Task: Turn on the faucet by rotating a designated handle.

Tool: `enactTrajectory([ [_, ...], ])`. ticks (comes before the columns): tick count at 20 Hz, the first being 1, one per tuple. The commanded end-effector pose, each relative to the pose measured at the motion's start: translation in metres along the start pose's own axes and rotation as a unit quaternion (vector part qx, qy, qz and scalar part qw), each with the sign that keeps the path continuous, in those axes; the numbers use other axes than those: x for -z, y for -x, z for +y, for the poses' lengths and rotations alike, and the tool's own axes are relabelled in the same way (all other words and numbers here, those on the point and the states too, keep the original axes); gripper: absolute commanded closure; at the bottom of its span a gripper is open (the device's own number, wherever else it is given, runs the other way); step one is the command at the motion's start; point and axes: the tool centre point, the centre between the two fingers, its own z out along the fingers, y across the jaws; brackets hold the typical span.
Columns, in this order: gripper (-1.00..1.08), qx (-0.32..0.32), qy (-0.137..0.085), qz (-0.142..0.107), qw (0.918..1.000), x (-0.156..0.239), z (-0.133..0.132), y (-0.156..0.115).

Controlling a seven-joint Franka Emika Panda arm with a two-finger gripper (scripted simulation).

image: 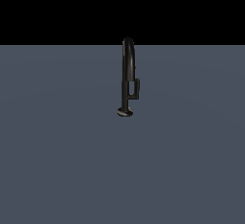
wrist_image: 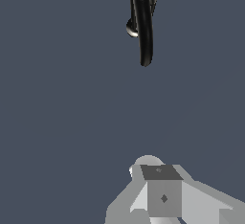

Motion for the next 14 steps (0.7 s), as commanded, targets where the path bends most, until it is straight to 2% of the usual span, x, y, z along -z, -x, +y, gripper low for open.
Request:
enactTrajectory([
  [1,1.08,-0.016,-0.015,-0.016,0.9996,-0.001,-0.002,-0.015],
  [8,1.08,-0.060,-0.059,-0.063,0.9945,-0.006,-0.005,-0.057],
  [14,1.08,-0.099,-0.097,-0.103,0.9850,-0.013,-0.005,-0.094],
])
